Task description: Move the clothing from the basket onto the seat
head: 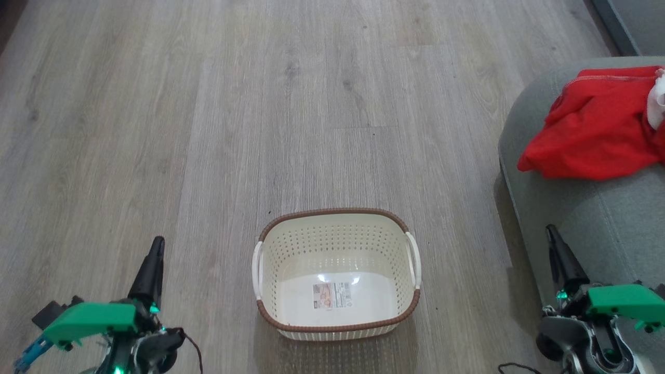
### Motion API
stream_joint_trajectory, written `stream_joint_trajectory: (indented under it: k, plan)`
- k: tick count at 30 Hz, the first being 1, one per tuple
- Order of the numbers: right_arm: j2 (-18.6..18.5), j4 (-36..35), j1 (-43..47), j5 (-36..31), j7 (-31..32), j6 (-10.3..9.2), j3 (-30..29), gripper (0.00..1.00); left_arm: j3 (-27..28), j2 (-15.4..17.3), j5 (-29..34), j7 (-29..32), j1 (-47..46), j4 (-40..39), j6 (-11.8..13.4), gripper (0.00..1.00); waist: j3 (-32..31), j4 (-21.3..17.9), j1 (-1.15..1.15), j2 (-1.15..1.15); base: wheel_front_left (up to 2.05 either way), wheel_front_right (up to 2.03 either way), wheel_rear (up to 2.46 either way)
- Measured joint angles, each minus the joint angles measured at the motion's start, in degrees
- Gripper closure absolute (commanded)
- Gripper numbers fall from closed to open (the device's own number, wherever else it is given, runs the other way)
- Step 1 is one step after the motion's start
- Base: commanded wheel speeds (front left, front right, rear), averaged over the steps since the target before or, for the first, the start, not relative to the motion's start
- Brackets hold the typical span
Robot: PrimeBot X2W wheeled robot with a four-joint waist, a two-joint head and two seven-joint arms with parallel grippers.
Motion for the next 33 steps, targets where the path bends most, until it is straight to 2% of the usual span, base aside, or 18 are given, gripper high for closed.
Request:
stream_joint_trajectory:
  k: [33]
  plan:
    - [0.0,0.0,0.0,0.0,0.0,0.0,0.0,1.0,0.0,-0.01,0.0,0.0,0.0,0.0,0.0,1.0,0.0,0.0,0.0,0.0,0.0,0.0,0.0]
